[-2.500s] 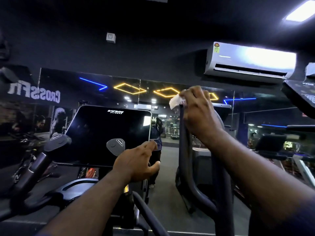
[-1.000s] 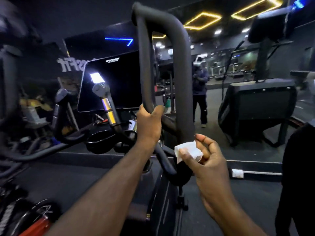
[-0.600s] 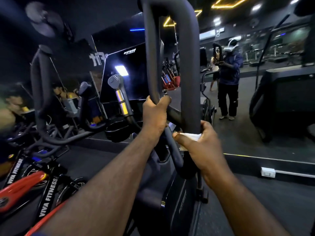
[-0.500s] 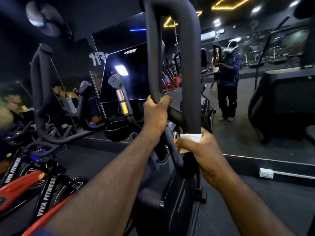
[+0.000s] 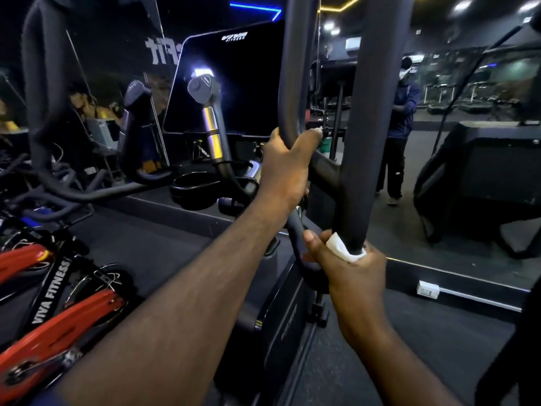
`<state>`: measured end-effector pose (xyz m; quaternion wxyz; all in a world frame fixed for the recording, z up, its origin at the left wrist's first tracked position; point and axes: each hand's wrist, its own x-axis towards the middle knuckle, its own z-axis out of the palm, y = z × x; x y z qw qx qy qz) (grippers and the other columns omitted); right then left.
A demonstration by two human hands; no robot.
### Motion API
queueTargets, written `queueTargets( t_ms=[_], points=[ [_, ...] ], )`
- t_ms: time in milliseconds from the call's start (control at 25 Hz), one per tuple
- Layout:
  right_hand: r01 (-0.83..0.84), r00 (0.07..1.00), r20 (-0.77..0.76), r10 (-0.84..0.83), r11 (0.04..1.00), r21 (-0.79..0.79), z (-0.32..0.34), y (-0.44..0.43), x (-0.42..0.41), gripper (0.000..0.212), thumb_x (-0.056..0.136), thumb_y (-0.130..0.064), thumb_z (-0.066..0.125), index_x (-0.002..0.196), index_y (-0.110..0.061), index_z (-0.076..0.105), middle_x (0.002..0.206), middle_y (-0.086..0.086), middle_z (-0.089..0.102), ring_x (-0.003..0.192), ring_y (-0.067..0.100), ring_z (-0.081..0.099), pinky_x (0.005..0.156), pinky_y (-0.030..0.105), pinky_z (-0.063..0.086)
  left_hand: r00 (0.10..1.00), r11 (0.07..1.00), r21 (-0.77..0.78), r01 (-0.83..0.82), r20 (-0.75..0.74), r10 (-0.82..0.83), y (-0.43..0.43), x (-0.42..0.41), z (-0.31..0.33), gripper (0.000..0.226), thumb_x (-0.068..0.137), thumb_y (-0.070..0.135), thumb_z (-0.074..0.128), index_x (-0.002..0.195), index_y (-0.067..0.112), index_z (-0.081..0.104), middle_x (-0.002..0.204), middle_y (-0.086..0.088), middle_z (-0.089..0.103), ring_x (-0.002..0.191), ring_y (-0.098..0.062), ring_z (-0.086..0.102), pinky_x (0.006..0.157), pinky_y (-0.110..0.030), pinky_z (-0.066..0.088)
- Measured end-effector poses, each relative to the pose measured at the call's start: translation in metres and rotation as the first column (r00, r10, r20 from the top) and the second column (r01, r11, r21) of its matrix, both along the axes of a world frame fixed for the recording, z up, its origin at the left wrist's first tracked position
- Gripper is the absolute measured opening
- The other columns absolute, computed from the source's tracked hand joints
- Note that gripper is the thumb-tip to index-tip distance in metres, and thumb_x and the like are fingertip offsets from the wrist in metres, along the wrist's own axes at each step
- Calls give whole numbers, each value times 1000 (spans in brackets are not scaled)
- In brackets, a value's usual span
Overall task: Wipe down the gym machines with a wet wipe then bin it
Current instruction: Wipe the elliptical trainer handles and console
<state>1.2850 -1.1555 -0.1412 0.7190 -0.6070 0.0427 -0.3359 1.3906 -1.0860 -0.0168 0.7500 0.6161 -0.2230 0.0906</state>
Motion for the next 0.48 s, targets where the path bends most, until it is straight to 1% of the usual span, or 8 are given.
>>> queueTargets(
  t_ms=[80, 160, 200, 240, 280, 320, 400, 480],
  points=[
    [-71, 997, -28, 68, 994, -88, -25, -3, 7, 18, 75, -13, 93, 77, -17, 75, 81, 16, 74, 72, 20, 70, 67, 44, 57, 1000, 1000, 19, 19, 0, -19, 2, -2, -3, 17, 100, 34, 67, 104, 18, 60, 70, 9, 61, 66, -10, 62, 55, -24, 47],
    [-195, 981, -54, 187, 951, -241, -53, -18, 21, 26, 74, -15, 94, 90, -20, 75, 88, 3, 77, 83, 11, 73, 81, 43, 56, 1000, 994, 105, 23, -6, -23, 3, -6, -16, 42, 102, 56, 54, 105, 15, 63, 72, 5, 66, 66, -10, 62, 53, -21, 46],
    [-229, 973, -63, 222, 892, -390, -67, -31, 33, 29, 78, -26, 93, 98, -28, 72, 96, -6, 77, 95, 10, 74, 90, 52, 54, 999, 991, 133, 15, -30, -12, 3, -8, -30, 63, 98, 69, 43, 104, 10, 65, 76, -2, 67, 66, -13, 61, 53, -21, 45],
    [-244, 966, -75, 247, 780, -576, -72, -44, 45, 27, 82, -41, 87, 101, -40, 68, 104, -16, 75, 112, 11, 70, 98, 58, 49, 997, 992, 127, -6, -71, 15, 1, -9, -45, 80, 92, 78, 33, 100, 5, 65, 77, -8, 68, 65, -16, 60, 53, -22, 45],
    [-278, 949, -110, 294, 625, -729, -76, -59, 60, 22, 86, -52, 78, 103, -49, 64, 110, -26, 71, 125, 9, 62, 104, 61, 44, 990, 994, 96, -56, -125, 68, -2, -11, -61, 88, 89, 83, 27, 96, 3, 65, 76, -11, 68, 65, -18, 59, 54, -25, 44],
    [-344, 915, -177, 363, 470, -813, -72, -70, 72, 19, 89, -56, 71, 105, -56, 61, 114, -32, 66, 131, 5, 56, 109, 61, 41, 973, 987, 59, -147, -173, 155, -3, -11, -79, 86, 92, 82, 28, 92, 5, 64, 74, -10, 67, 65, -20, 58, 56, -28, 43],
    [-442, 847, -285, 449, 296, -847, -57, -83, 93, 29, 94, -46, 64, 119, -59, 57, 126, -33, 59, 133, 4, 51, 117, 48, 35, 925, 952, 48, -302, -227, 305, -5, -11, -106, 65, 106, 62, 38, 88, 5, 64, 72, -11, 66, 65, -20, 58, 59, -31, 46],
    [-351, 880, -246, 406, 207, -913, -51, -93, 126, 38, 102, -24, 59, 138, -37, 55, 140, -13, 55, 138, 15, 45, 116, 29, 23, 904, 930, 64, -361, -220, 366, -9, -19, -117, 46, 111, 39, 48, 82, 11, 70, 72, -14, 67, 68, -23, 60, 69, -38, 50]
  ],
)
